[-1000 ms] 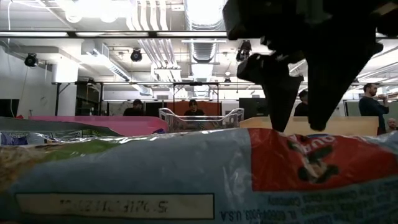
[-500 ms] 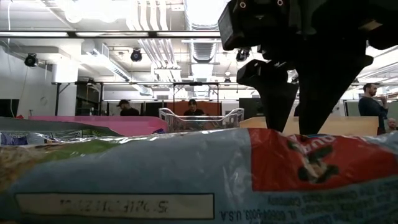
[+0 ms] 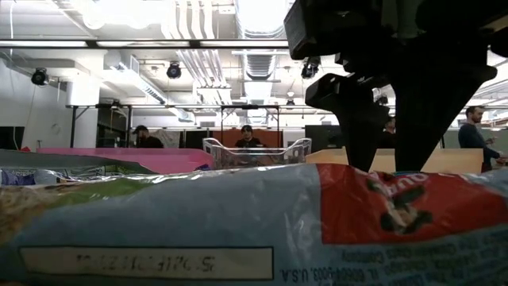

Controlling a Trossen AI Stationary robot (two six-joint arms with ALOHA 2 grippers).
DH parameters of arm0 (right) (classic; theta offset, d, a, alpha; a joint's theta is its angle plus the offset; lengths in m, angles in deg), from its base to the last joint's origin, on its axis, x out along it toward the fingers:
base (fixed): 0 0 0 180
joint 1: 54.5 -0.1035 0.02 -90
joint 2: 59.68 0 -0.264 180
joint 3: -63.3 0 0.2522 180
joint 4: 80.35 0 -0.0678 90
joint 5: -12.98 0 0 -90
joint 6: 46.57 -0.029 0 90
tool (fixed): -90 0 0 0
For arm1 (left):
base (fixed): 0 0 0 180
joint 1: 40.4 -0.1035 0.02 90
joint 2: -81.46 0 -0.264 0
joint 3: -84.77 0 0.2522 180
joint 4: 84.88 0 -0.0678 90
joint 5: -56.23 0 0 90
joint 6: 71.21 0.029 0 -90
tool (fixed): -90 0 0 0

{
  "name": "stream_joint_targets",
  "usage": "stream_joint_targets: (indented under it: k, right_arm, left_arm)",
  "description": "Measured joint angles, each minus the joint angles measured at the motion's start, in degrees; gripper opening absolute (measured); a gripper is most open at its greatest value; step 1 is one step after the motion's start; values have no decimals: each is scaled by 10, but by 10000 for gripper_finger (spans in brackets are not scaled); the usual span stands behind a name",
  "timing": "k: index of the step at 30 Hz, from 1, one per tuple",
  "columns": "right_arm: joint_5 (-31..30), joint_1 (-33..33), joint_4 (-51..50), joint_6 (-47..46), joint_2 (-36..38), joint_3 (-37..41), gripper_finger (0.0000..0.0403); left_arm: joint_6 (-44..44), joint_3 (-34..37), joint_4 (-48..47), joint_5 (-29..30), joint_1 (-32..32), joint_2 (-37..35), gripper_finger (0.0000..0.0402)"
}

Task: Pick and place Granola Bars by type
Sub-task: Put the yellow granola bar into the yellow bin

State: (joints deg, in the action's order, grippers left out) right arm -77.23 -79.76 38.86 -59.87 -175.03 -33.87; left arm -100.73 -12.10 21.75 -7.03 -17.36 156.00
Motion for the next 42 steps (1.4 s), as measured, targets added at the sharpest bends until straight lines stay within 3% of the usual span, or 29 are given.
stream_joint_targets:
  k: [23,42]
  right_arm:
    - [0,0,14,-3,-32,1,219]
    - [0,0,11,-2,-32,1,74]
  left_arm:
    - [-20,0,0,2,0,0,0]
    - [-20,0,0,2,0,0,0]
